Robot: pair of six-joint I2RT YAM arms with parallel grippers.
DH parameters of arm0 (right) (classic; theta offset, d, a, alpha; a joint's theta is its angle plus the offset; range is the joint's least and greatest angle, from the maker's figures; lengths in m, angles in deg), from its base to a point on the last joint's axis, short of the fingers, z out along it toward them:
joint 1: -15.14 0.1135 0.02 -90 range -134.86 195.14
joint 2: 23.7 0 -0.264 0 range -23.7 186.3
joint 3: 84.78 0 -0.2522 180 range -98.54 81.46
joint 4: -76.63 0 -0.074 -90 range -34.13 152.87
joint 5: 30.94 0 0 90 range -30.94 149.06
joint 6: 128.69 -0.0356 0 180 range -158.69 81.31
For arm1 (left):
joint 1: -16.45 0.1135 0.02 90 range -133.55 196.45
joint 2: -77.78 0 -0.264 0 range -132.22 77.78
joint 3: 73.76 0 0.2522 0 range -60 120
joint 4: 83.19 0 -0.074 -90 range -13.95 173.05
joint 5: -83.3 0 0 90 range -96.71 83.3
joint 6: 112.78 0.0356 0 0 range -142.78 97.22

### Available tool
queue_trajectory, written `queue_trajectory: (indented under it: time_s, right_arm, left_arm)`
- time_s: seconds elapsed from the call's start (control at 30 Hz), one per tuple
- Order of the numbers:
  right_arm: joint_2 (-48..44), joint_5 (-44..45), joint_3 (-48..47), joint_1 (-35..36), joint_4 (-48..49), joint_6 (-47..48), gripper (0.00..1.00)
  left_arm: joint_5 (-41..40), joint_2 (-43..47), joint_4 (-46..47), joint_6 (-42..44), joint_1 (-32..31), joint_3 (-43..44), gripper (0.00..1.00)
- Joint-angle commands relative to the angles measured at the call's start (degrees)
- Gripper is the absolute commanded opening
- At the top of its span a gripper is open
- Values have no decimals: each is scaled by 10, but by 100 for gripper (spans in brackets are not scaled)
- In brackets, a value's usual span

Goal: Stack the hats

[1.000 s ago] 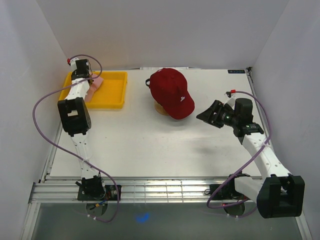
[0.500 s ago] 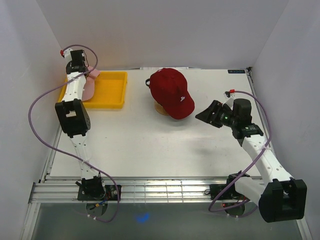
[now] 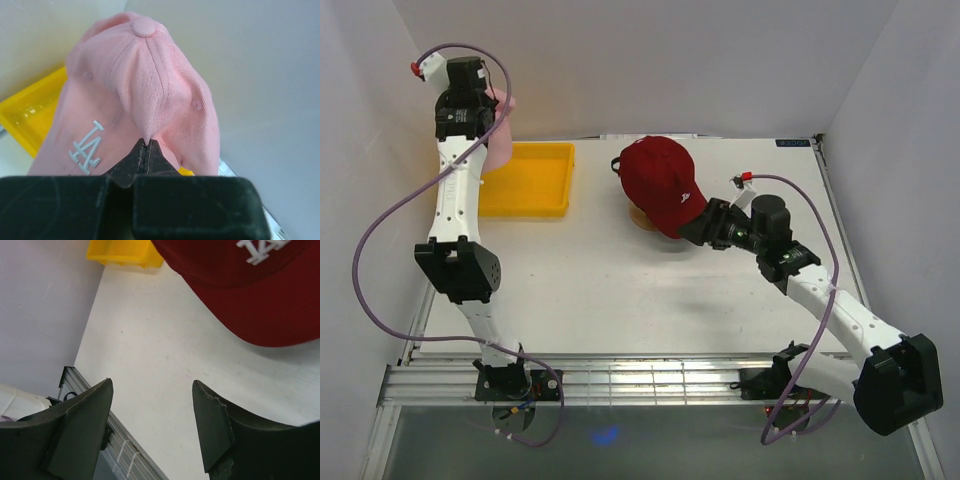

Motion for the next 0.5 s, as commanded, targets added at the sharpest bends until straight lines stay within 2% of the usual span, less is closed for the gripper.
queue_trajectory:
  time_s: [0.0,0.27,0.37,0.47]
  right_arm:
    - [20,31,-13,42,156,-31,71]
    - [110,109,-18,172,364,-68,73]
    - [160,141,-23,211,443,-104,73]
    - [212,178,-56,253,463,-103,73]
  left_arm:
    - [-26,51,-62,-61,-56,-6,0]
    - [-36,128,-158,-165,-121,-81,0]
    - [-39,136,-196,-195,-151,-72,0]
    - [-56,123,-238,-208,-201,-32,0]
